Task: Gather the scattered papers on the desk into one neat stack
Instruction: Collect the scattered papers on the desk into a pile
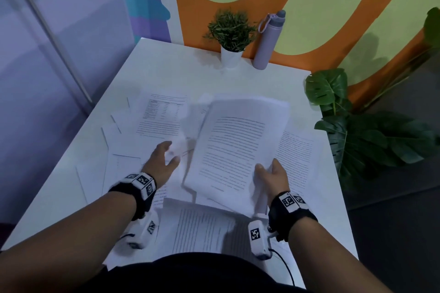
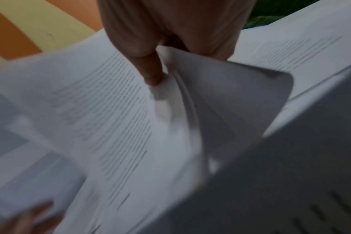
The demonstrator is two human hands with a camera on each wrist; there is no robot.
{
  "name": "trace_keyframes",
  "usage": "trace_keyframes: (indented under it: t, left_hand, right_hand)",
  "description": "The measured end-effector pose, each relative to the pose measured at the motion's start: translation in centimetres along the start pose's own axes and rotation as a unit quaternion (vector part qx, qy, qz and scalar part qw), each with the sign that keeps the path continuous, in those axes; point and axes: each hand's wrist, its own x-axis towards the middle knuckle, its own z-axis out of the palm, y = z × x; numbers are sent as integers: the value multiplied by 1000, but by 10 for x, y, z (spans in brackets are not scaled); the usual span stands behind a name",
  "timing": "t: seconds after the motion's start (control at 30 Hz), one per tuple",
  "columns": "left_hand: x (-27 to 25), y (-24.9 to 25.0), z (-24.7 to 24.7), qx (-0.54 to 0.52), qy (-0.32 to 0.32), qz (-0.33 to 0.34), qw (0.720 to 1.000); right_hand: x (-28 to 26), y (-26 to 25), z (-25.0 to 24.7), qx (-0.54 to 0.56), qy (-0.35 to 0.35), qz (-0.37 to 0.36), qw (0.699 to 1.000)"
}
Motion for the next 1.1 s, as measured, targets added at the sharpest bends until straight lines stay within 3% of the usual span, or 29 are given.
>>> trace_keyframes:
  t: [0.1,0.2,0.3,0.4,0.5,0.63,0.73,0.83,0.93,1.03,1.1]
  left_hand:
    - [18,-39,-12,251,-64,-57,964]
    - [31,-53,-24,309,-57,-104,944]
    - [43,-54,-37,308,-28,-163,937]
    - [55,-56,-46,310,-48,-182,932]
    - [56,-61,-42,362,-98,-141,916]
    - [39,-76,-29,328,-77,-112,935]
    - [26,-77,-22,327,-34,-88,940]
    - [24,-74,-30,319,12,-95,943]
    - [26,-79,-41,258,74,-153,951]
    - [29,-78,-50,244,78,-219,942]
    - [34,-75,-54,234,62,-241,940]
  right_hand:
    - [10,11,-12,1,69,27,997]
    - [21,18,-30,-6,105,51,993]
    - [34,26,-48,-17,131,86,988]
    - [48,30,-65,-75,184,113,973]
    - [53,36,-80,-227,210,155,938]
    - [55,46,-83,-321,180,175,913]
    - [50,41,-70,-403,137,152,892]
    - [57,48,-52,-420,115,108,894]
    - [66,46,-44,-385,81,50,918]
    - [75,32,-53,-326,102,75,937]
    - [83,30,-68,-337,157,116,921]
